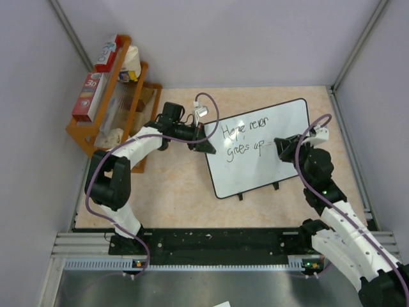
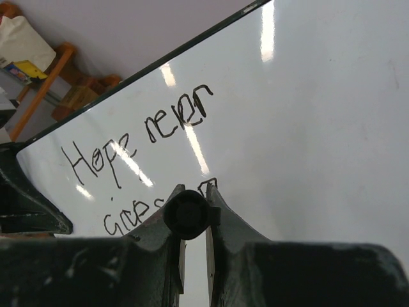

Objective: Write a sentence on the whiteboard
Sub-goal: Write a sentence on the whiteboard, then place the whiteboard at the center of the board.

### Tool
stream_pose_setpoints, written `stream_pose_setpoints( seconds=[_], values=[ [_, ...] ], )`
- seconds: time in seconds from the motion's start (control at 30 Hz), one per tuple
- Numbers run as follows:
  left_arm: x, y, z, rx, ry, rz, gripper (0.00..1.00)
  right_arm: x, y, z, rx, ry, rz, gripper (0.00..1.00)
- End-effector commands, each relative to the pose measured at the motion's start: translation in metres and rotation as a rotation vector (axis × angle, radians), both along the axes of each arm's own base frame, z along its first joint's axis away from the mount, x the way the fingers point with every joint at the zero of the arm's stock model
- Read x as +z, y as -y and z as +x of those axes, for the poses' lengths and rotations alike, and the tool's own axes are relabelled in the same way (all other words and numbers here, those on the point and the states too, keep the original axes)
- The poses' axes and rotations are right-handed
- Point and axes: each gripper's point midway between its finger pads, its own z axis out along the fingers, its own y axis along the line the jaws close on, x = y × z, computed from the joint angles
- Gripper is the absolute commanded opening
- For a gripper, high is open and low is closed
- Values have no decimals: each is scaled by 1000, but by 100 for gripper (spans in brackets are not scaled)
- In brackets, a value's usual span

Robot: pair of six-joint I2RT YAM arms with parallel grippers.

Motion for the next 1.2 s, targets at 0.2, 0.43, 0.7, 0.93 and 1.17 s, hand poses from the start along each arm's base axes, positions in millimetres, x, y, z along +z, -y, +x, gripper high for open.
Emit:
stream_pose_setpoints(
  seconds=[0.2,0.43,0.7,0.93,1.17],
  values=[
    [-89,-38,12,85,111,399,0,59,9,-14,-16,135,45,0],
    [-91,-48,23,155,143,464,15,57,7,-13,-5,126,29,0],
    [-84,-58,32,207,192,518,38,54,3,-11,11,115,28,0],
    [-73,-58,33,236,241,523,68,52,2,-13,19,110,36,0],
    [-54,-69,39,339,313,541,84,47,2,-18,30,89,27,0]
  ],
)
